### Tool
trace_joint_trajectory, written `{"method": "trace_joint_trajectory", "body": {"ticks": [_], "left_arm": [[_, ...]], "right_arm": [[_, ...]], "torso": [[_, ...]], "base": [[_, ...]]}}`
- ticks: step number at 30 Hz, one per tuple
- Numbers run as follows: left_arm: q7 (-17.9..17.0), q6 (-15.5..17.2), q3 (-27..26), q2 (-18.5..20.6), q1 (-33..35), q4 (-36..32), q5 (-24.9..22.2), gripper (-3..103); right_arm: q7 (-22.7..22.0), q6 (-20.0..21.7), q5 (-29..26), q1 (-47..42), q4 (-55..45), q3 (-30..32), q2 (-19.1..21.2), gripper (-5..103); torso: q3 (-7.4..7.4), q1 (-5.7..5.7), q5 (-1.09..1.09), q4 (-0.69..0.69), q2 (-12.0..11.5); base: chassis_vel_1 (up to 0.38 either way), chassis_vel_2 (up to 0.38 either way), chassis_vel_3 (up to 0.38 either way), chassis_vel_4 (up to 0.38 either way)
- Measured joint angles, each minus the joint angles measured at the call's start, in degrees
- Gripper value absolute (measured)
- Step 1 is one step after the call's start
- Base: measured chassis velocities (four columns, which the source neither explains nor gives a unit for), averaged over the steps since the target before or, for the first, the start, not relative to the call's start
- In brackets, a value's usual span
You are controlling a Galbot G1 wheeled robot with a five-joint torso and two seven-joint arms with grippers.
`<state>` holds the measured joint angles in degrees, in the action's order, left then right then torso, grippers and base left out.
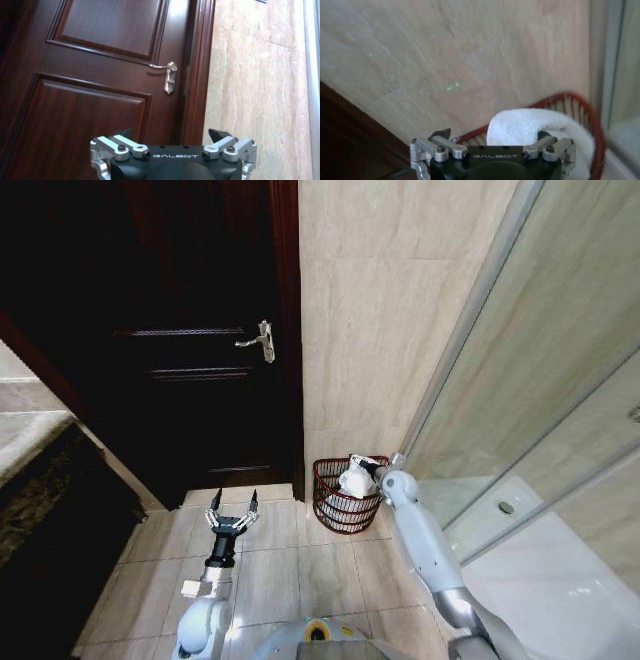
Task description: Discard the used towel into the hamper.
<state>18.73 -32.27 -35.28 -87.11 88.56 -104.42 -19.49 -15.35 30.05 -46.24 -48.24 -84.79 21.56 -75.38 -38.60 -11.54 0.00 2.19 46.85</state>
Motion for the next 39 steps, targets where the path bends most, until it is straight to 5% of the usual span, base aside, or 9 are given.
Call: {"method": "trace_joint_trajectory", "body": {"ticks": [2, 11, 17, 22, 26, 32, 39], "left_arm": [[0.0, 0.0, 0.3, 0.0, -0.2, 0.4, 0.0, 100], [0.1, 0.1, 0.6, -0.4, -0.1, 0.1, 0.8, 100], [0.0, 0.0, 0.3, -0.5, -0.1, 0.1, 0.2, 100], [0.0, -0.1, 0.3, 0.1, -0.1, 0.1, -0.4, 100], [0.0, 0.0, 0.2, 0.7, -0.6, 0.1, -0.8, 100], [0.1, 0.0, 0.2, 0.5, -0.9, 0.3, -1.2, 100], [-0.4, -0.1, 0.2, 0.4, -0.8, 0.7, -1.6, 100]], "right_arm": [[1.4, -0.7, 3.9, -1.9, -2.3, 0.1, 1.4, 100], [2.2, 3.8, 4.8, -2.0, 0.4, -0.4, 2.1, 100], [-2.5, 7.7, 0.4, 0.9, -1.4, -0.8, 1.7, 100], [-1.9, 6.8, 1.8, 0.5, 1.4, -1.3, 2.3, 100], [-4.7, 7.7, -3.5, 1.6, 0.1, 0.6, 2.8, 100], [-2.6, 4.2, -0.1, -1.9, -3.6, 0.4, 4.5, 100], [5.8, -7.9, 10.3, -13.8, -13.6, 2.0, 5.9, 100]], "torso": [[0.00, 0.00, 0.00, -0.01, 0.0], [0.00, 0.00, 0.03, 0.01, 0.0], [0.01, 0.00, -0.04, 0.02, 0.0], [-0.01, 0.00, 0.01, 0.00, 0.0], [0.00, 0.00, -0.02, 0.01, 0.0], [0.00, 0.00, 0.00, 0.02, 0.0], [0.00, 0.01, 0.00, 0.00, 0.0]], "base": [[0.000, 0.000, 0.000, 0.000], [0.000, 0.000, 0.000, 0.000], [0.000, 0.000, 0.000, 0.000], [0.000, 0.000, 0.000, 0.000], [0.000, 0.000, 0.000, 0.000], [0.000, 0.000, 0.000, 0.000], [0.000, 0.000, 0.000, 0.000]]}}
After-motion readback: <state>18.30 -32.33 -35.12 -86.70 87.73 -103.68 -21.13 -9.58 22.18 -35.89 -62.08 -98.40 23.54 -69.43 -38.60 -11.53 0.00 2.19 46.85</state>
